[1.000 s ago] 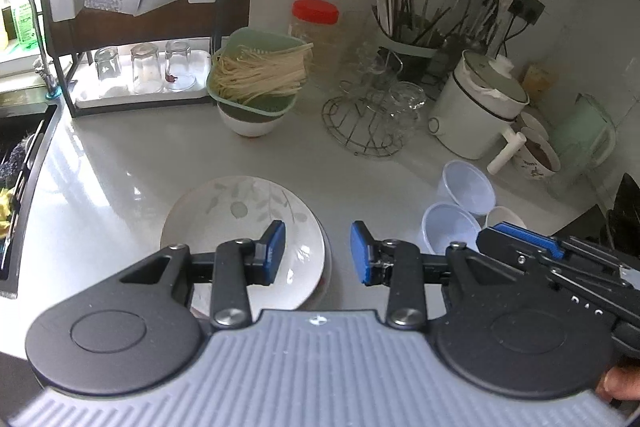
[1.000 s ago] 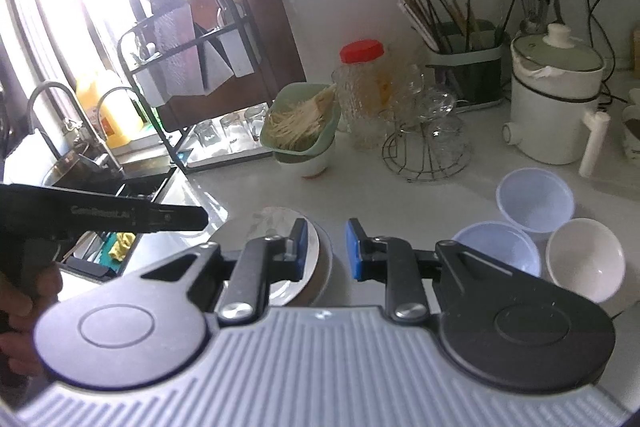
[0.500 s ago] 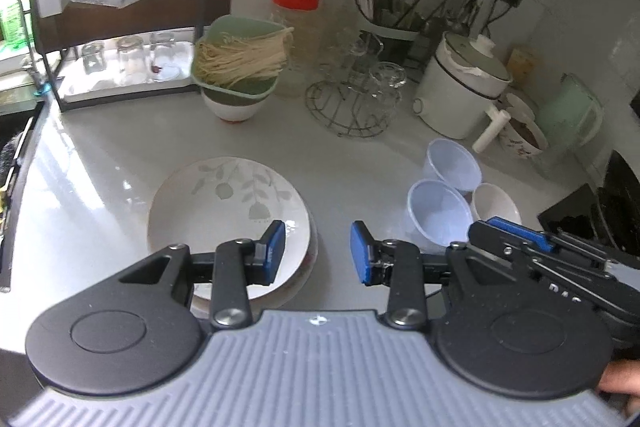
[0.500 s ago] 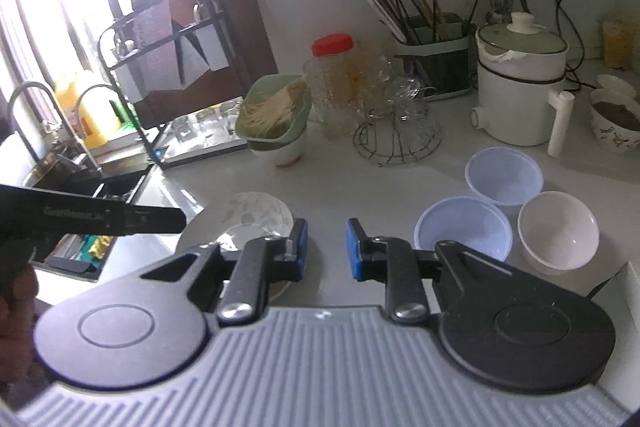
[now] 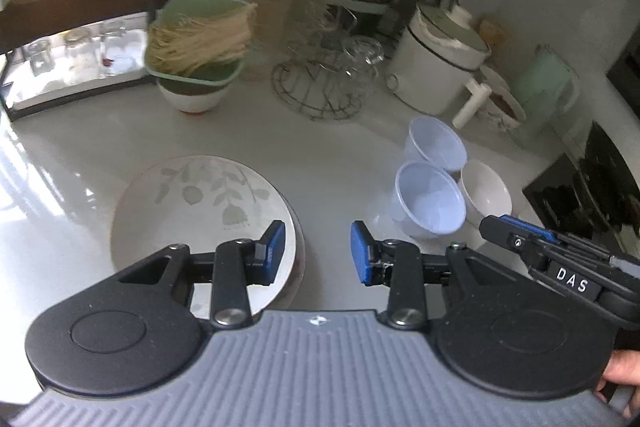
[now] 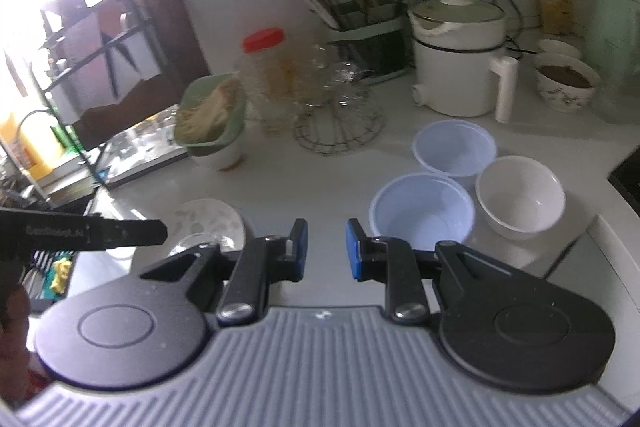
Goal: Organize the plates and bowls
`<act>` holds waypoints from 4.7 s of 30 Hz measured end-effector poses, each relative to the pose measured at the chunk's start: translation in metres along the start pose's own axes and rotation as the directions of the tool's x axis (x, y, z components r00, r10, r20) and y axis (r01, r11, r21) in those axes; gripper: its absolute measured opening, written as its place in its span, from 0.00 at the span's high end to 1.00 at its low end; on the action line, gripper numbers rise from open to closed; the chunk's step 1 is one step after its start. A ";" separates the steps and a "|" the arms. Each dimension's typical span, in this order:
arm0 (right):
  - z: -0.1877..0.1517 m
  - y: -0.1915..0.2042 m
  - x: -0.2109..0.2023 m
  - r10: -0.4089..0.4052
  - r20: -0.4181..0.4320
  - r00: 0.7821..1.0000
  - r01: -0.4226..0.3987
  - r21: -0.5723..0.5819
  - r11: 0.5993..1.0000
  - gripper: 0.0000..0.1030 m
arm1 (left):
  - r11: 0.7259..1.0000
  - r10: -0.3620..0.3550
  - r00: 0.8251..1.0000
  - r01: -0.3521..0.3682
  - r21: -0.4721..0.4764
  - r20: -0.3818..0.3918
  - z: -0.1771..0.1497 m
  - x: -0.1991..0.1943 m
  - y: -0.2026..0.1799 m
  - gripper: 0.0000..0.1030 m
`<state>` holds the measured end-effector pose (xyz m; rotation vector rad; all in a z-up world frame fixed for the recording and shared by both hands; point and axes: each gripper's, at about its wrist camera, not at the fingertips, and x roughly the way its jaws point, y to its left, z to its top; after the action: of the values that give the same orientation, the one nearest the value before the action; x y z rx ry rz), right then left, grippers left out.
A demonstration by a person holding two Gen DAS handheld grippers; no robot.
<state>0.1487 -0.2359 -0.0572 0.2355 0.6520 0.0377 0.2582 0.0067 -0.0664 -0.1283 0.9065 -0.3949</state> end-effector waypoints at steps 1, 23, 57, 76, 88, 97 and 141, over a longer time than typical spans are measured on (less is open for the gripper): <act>-0.002 -0.001 0.001 -0.013 -0.002 1.000 0.013 0.009 1.000 0.77 | 1.000 -0.009 1.000 0.009 0.008 -0.007 0.000 0.004 0.000 0.61; -0.005 -0.074 0.045 -0.149 -0.017 0.989 0.150 0.126 0.981 0.48 | 0.993 -0.046 0.994 0.055 0.102 -0.096 0.042 0.125 -0.050 0.37; -0.019 -0.135 0.114 -0.136 -0.073 0.988 0.152 0.320 0.935 0.88 | 0.978 -0.197 0.956 0.207 0.024 -0.218 0.040 0.229 -0.082 0.79; -0.005 -0.087 0.129 -0.003 -0.071 0.997 0.021 0.259 0.966 0.88 | 0.995 -0.083 0.976 0.090 0.030 -0.201 0.050 0.190 -0.033 0.79; -0.009 -0.080 0.145 0.011 -0.131 0.991 0.018 0.220 0.975 0.86 | 0.997 -0.039 0.976 0.052 0.056 -0.215 0.048 0.192 -0.026 0.76; 0.006 -0.072 0.128 -0.011 -0.097 0.995 0.031 0.211 0.977 0.53 | 0.999 -0.016 0.985 0.025 0.047 -0.172 0.061 0.167 -0.022 0.57; 0.026 -0.017 -0.020 -0.069 0.119 0.991 0.058 0.088 0.994 0.53 | 0.987 -0.112 0.994 0.110 0.118 0.008 0.048 0.008 -0.050 0.57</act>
<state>0.1479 -0.2604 -0.0294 0.2957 0.5398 -0.0651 0.2860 -0.0448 -0.0292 -0.0734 0.8621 -0.5492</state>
